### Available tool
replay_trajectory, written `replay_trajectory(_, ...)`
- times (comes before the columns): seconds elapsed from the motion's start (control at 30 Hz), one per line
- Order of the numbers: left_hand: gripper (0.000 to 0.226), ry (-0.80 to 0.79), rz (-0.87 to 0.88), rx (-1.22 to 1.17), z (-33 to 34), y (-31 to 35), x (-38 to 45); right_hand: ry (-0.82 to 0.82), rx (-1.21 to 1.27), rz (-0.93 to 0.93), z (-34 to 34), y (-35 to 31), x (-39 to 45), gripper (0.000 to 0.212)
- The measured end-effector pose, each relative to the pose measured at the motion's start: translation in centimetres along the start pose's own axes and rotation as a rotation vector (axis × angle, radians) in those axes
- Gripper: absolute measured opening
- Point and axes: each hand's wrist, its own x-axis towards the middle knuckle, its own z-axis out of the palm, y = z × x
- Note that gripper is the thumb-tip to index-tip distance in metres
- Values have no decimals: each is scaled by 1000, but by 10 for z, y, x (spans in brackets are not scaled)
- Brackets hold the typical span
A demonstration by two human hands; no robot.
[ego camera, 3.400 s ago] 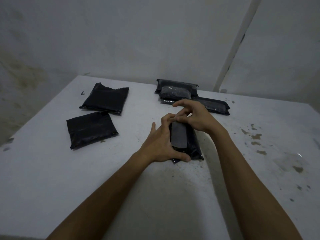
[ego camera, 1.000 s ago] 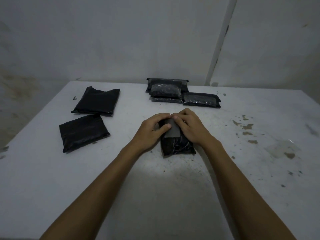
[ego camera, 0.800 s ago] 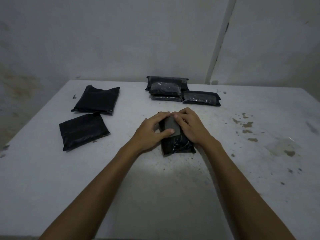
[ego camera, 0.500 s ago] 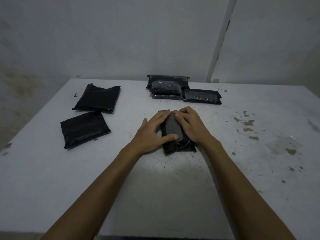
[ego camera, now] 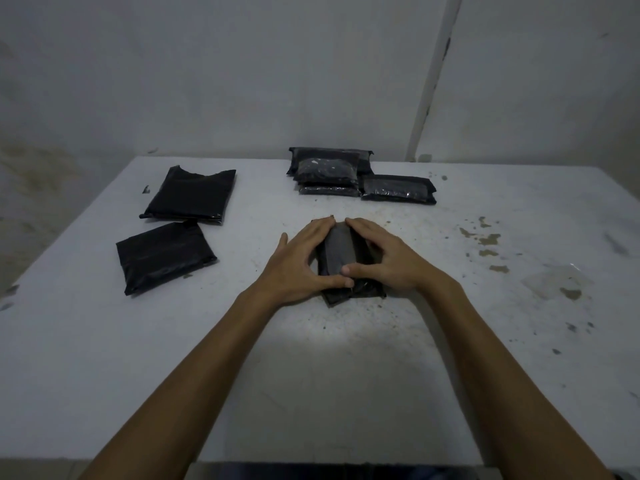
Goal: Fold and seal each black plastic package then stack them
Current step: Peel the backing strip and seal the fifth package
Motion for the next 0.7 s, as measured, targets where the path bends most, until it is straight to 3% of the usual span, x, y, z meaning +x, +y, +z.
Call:
replay_trajectory(0.3, 133, -99, -12, 19, -8, 1, 1, -76, 115, -8, -3, -1, -6, 106)
replay_trajectory(0.37, 119, -64, -1, 2, -12, 7, 1, -79, 127, -2, -3, 0, -7, 108)
replay_trajectory(0.5, 68, 158, 170, 96, -8, 19, 5, -45, 199, -3, 2, 2, -13, 105)
replay_trajectory(0.7, 70, 58, 164, 130, -7, 11, 11, 33, 261, 16, 7, 2, -15, 107)
